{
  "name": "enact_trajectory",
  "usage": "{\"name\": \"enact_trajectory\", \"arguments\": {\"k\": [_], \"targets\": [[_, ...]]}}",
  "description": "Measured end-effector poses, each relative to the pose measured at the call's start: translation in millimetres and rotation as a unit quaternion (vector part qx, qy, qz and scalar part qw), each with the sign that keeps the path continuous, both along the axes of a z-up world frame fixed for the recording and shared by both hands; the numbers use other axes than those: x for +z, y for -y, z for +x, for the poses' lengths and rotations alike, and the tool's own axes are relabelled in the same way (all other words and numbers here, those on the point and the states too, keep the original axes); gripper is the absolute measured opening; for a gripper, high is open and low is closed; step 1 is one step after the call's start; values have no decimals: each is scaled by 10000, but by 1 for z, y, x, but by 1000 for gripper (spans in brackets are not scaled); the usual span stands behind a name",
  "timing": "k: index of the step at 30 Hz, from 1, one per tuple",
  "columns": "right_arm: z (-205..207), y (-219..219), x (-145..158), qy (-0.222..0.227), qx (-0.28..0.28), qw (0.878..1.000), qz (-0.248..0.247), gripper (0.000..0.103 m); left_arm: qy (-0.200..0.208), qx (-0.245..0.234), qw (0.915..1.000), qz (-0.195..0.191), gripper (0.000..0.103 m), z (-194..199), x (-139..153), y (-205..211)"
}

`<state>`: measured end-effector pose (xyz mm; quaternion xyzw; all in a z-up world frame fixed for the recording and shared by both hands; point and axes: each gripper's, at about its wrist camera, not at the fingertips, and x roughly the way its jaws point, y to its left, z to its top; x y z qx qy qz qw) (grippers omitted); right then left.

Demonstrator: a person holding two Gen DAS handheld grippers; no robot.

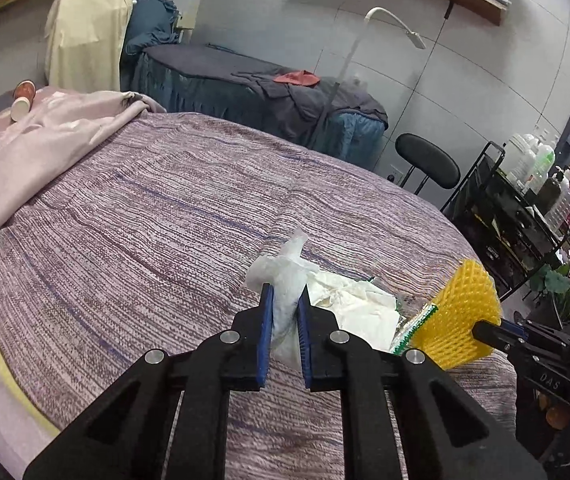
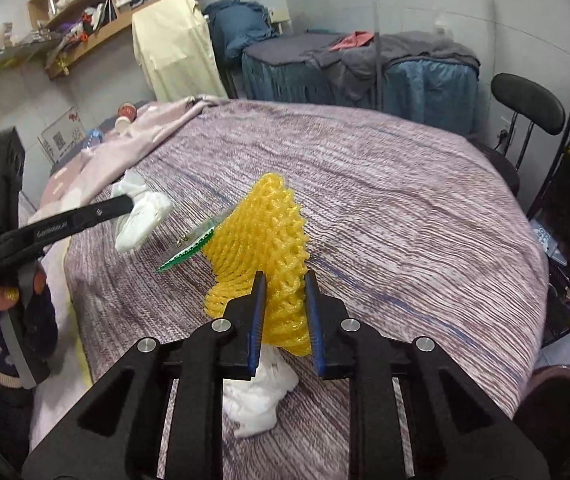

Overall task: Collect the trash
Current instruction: 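Grasp the white tissue bundle with the left tool while the right tool grasps the yellow foam net, then carry both items to the bin while the right tool drops the yellow foam net inside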

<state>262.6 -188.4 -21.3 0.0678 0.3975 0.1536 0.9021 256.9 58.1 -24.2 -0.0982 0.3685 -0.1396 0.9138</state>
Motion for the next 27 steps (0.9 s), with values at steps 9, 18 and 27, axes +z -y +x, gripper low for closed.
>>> {"name": "enact_trajectory", "arguments": {"k": [9,18,27], "targets": [[-63,25,18,396,-316,9987,16,20,634,-238,9976,139,12,-68,28,27],[-117,62,21,528,-717,9957,270,20,904,-704,9932,207,12,-118,33,69],[-165,108,12,549,-1234,9896,497,20,906,-1223,9882,145,12,-145,31,115]]}}
